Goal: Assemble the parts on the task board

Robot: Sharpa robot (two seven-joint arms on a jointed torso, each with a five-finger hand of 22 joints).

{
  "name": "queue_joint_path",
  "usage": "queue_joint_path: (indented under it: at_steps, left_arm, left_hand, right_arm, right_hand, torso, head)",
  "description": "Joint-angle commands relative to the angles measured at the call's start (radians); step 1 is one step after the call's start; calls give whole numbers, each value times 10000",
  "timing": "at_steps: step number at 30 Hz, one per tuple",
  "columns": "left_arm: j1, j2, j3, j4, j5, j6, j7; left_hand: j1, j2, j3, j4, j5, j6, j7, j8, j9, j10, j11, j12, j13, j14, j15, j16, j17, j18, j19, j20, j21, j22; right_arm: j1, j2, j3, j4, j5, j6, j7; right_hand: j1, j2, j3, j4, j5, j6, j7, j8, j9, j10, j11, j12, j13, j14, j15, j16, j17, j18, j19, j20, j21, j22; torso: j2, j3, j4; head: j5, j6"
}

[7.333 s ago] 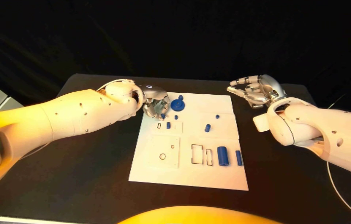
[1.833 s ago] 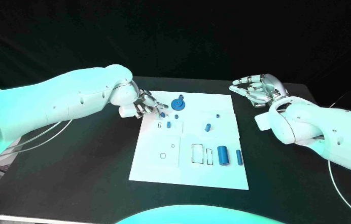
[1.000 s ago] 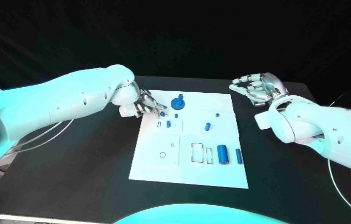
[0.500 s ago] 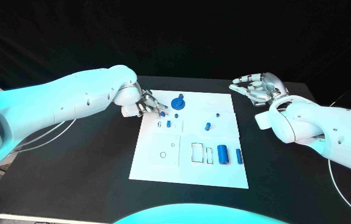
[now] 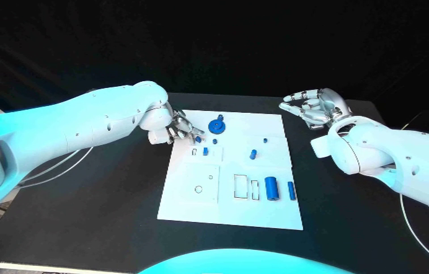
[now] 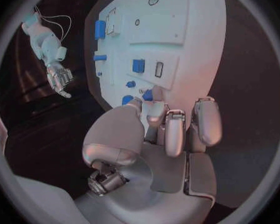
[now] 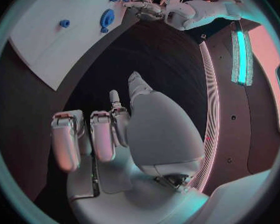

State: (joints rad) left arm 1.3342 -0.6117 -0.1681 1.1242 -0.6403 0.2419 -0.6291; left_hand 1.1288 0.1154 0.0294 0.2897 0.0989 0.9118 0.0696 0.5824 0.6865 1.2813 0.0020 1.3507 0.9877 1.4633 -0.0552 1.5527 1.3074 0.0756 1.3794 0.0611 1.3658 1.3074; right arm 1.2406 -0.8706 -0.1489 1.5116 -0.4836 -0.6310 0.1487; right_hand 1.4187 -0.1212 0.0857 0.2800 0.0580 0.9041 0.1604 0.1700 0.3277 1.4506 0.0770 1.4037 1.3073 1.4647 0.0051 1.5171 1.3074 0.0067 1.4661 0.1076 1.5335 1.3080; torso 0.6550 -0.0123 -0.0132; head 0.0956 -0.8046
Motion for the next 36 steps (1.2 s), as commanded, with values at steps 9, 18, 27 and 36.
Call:
queue_joint_path:
  at_steps: [9,18,27,36]
  left_arm:
    - [-14,43,9,5,-173,-146,4]
    - [-18,67,10,10,-207,-116,3]
    - [-20,64,11,35,-219,-195,11]
    - [-21,57,12,56,-221,-284,19]
  left_hand:
    - [90,-129,210,26,-24,52,5,-101,32,-87,-6,-65,-23,781,15,-44,1664,-64,-100,-13,-64,446]
    - [373,-466,824,6,-31,60,12,-212,88,-97,-1,-125,48,785,20,-55,1689,-61,-113,-5,-77,445]
    - [737,-956,1901,-2,-35,88,6,-345,166,-112,-8,-211,131,783,15,-76,1696,-55,-138,-2,-100,440]
    - [688,-1114,2293,6,-46,104,16,-379,203,-120,-1,-244,151,787,21,-79,1713,-51,-157,2,-117,429]
  right_arm:
    - [0,6,2,19,-95,50,88]
    - [0,19,2,13,-95,57,89]
    - [0,35,2,0,-95,66,87]
    - [0,45,2,-7,-95,71,86]
  right_hand:
    - [30,-19,-59,9,19,-59,-15,64,10,11,-25,-21,1380,784,-47,-52,1575,28,860,-20,-29,2462]
    - [30,-19,-59,9,19,-59,-15,64,10,11,-25,-21,1380,784,-47,-52,1575,28,860,-20,-29,2462]
    - [30,-19,-59,9,19,-59,-15,64,10,11,-25,-21,1380,784,-47,-52,1575,28,860,-20,-29,2462]
    - [30,-19,-59,9,19,-59,-15,64,10,11,-25,-21,1380,784,-47,-52,1575,28,860,-20,-29,2462]
  torso:
    - [2,-1,10]
    - [1,-4,12]
    - [1,-3,9]
    - [2,-3,7]
  head:
    - [-11,9]
    - [-9,-11]
    - [-7,-32]
    - [-1,-40]
